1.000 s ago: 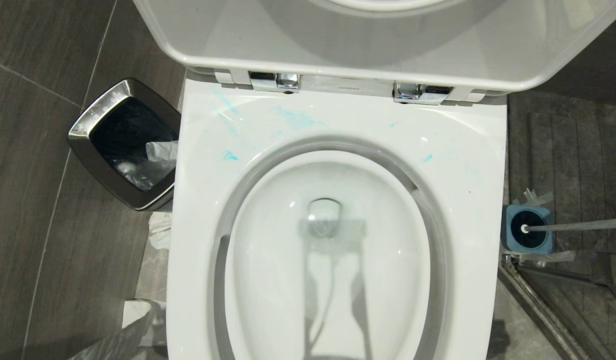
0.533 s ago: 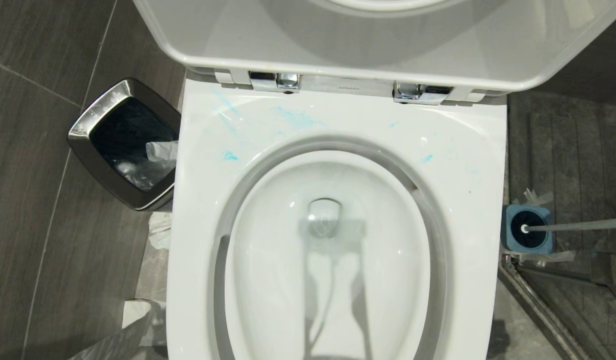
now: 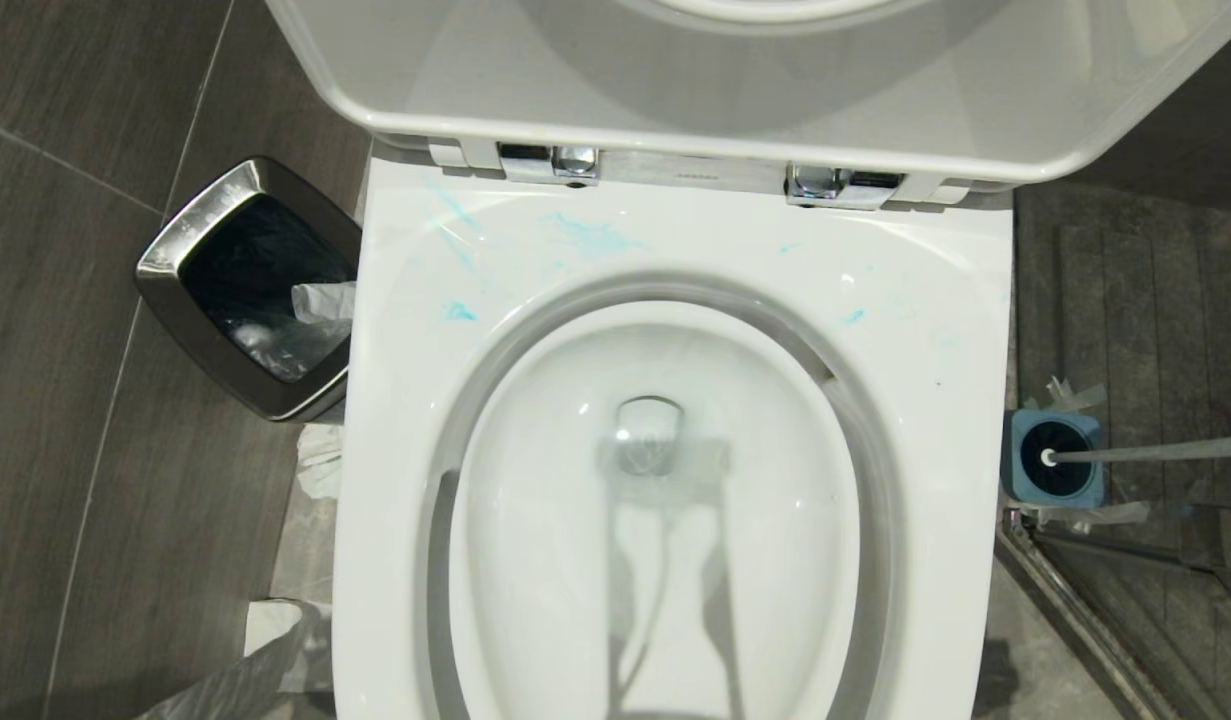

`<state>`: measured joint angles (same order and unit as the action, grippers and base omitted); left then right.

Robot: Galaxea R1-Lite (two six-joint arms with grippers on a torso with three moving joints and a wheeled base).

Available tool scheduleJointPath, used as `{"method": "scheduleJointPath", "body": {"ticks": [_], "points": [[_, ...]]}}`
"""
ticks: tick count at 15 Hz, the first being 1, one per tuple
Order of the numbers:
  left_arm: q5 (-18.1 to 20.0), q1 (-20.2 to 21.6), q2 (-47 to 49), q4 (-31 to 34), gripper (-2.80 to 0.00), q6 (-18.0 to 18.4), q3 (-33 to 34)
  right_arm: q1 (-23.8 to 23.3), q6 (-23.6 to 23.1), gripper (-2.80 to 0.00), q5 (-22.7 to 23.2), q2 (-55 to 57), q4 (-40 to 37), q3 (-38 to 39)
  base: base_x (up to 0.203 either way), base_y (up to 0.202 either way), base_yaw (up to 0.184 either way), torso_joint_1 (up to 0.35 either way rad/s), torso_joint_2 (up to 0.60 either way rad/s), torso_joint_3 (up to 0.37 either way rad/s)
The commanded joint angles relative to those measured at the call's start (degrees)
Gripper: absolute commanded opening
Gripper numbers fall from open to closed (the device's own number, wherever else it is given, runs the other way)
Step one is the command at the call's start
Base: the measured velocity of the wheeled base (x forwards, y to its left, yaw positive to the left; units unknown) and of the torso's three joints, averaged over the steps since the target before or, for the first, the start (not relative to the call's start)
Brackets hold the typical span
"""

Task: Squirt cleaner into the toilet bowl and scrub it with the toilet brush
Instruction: Pour in the cleaning agent

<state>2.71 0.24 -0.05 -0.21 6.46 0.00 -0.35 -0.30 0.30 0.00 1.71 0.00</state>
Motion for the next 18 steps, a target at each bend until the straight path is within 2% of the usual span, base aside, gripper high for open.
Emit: {"method": "scheduleJointPath", "body": {"ticks": [1,7,18], "points": [[0.0,0.0,0.0,-0.1,-2.80,0.0,0.4,0.0,0.0,-2.80,0.0,-0.1,0.0,0.7,0.000,0.000,0.000,0.000,0.00,0.000],[0.0,0.0,0.0,0.0,-2.80,0.0,0.4,0.0,0.0,-2.80,0.0,-0.1,0.0,0.7,0.000,0.000,0.000,0.003,-0.12,-0.180],[0.0,0.0,0.0,0.0,-2.80,0.0,0.4,0.0,0.0,-2.80,0.0,-0.2,0.0,0.7,0.000,0.000,0.000,0.000,-0.04,-0.013]]}}
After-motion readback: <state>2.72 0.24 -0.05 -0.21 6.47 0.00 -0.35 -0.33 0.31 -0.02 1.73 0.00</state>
